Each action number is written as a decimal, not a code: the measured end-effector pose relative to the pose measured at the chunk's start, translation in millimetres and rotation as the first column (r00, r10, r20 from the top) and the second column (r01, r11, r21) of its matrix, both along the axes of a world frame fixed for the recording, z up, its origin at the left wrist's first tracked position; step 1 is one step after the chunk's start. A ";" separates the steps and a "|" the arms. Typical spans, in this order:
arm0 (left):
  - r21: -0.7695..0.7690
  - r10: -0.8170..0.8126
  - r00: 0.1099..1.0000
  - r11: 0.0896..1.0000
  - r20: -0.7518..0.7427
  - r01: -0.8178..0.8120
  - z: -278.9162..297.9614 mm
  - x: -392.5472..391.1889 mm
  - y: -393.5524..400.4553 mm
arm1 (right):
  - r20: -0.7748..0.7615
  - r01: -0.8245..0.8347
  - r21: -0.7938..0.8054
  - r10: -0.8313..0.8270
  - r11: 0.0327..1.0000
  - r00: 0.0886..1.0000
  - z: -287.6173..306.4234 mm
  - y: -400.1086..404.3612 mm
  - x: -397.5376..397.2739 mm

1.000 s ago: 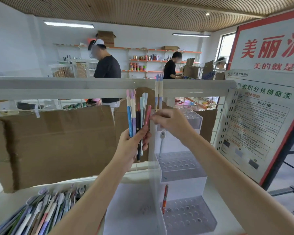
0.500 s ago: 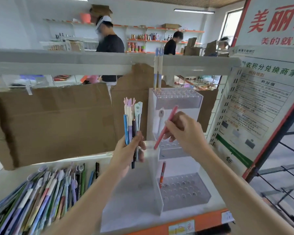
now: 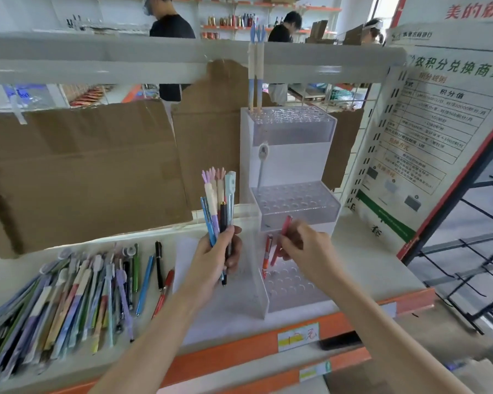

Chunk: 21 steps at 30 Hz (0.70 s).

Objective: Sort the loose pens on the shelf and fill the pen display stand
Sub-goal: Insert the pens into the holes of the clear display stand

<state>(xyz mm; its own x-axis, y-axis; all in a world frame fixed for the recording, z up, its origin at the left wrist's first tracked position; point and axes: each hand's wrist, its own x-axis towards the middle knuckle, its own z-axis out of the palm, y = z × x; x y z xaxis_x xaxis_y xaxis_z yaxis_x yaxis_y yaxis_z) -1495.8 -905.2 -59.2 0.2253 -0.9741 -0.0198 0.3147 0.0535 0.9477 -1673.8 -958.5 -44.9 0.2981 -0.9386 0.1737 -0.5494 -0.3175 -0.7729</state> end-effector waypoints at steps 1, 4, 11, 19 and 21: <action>-0.005 -0.014 1.000 1.000 0.012 0.014 -0.8 0.0 2.2 | -0.002 0.005 -0.003 -0.005 1.000 1.000 -1.4 -0.6 0.8; -0.010 -0.016 0.997 1.000 0.069 0.017 -4.5 -0.9 7.7 | -0.003 0.006 -0.029 -0.006 1.000 1.000 -2.0 -1.1 1.8; -0.016 0.008 0.993 1.000 0.116 -0.006 -11.4 -5.5 11.9 | -0.143 0.010 -0.156 -0.032 0.988 0.989 2.4 1.3 7.3; -0.010 -0.015 0.997 1.000 0.069 0.016 -13.7 -6.0 13.5 | -0.349 -0.002 -0.152 -0.052 0.988 0.936 -15.4 5.2 7.2; -0.016 -0.024 0.998 1.000 0.056 0.025 -14.0 -5.9 14.0 | -0.396 0.012 -0.183 -0.085 0.983 0.915 -18.9 5.0 8.0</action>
